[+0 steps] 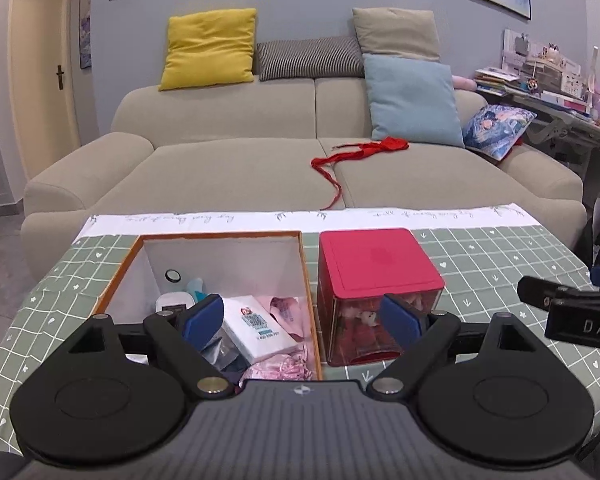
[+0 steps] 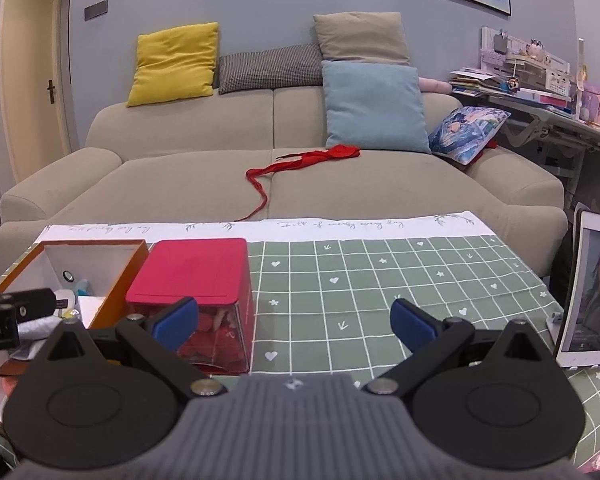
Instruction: Organize soft objects
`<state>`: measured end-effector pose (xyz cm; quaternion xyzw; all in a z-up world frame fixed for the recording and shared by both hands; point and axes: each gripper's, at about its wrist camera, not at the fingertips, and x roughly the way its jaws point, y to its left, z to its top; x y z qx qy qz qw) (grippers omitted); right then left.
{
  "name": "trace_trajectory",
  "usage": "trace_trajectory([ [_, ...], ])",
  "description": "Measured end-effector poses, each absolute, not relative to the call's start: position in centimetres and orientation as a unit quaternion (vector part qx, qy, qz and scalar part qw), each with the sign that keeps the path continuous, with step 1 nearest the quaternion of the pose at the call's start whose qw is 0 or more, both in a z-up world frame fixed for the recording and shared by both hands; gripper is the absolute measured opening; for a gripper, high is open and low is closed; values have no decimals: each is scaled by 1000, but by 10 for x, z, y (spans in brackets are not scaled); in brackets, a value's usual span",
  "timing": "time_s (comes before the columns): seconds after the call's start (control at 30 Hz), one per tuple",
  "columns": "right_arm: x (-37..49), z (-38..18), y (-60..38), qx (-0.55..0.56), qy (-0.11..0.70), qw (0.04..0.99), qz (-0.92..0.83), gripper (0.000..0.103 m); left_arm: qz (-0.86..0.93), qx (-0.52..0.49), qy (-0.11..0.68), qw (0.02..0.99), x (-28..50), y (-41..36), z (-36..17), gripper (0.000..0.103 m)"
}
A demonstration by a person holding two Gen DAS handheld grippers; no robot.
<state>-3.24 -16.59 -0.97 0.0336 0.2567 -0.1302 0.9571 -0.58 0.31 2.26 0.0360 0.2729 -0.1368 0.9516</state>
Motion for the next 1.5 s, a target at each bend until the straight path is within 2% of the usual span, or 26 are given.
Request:
trace_trajectory([
  [1.5, -30, -15, -156, 35, 294, 950, -97, 100, -164, 50, 279, 945, -8, -4, 19, 103],
])
